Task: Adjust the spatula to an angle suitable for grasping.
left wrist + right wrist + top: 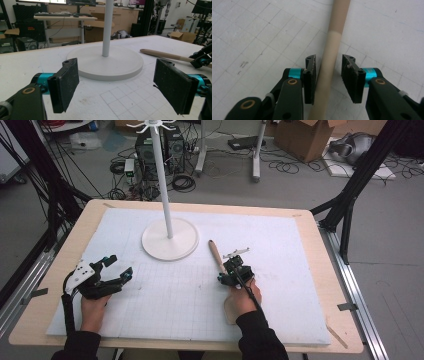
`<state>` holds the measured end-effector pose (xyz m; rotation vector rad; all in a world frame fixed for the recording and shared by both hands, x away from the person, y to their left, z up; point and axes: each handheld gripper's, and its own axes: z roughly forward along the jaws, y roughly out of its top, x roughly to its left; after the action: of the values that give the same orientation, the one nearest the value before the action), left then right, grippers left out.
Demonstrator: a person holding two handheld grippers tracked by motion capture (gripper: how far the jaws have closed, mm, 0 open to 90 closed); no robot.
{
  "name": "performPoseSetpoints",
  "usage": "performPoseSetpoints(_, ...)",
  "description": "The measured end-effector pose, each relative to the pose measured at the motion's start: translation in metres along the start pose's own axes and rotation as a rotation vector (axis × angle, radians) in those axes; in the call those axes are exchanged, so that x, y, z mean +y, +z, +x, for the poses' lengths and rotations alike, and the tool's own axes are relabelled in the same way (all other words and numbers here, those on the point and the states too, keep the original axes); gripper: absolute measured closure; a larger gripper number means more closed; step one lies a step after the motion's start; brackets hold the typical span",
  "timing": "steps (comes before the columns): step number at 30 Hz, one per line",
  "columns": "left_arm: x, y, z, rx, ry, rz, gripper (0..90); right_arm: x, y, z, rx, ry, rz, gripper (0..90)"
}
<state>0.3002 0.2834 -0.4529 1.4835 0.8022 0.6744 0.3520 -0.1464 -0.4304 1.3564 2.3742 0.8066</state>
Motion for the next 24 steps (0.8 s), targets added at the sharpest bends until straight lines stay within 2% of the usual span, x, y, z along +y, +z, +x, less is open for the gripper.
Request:
performPoseSetpoints(14, 0.0, 0.0, 0.0, 0.0, 0.0, 0.0, 20.7, 0.0, -0.002, -0.004, 0.03, 0.068, 0.004, 76.8)
performPoseSetpoints(17, 0.0, 0.0, 0.0, -0.001, -0.001, -0.001, 20.7, -0.001, -0.004, -0.004, 0.03, 0.04, 0.012, 77.8)
performPoseSetpoints(24, 0.0, 0.0, 0.0, 0.001, 0.001, -0.001, 20.7, -0.002, -0.017, -0.006, 0.061, 0.0, -0.016, 78.1)
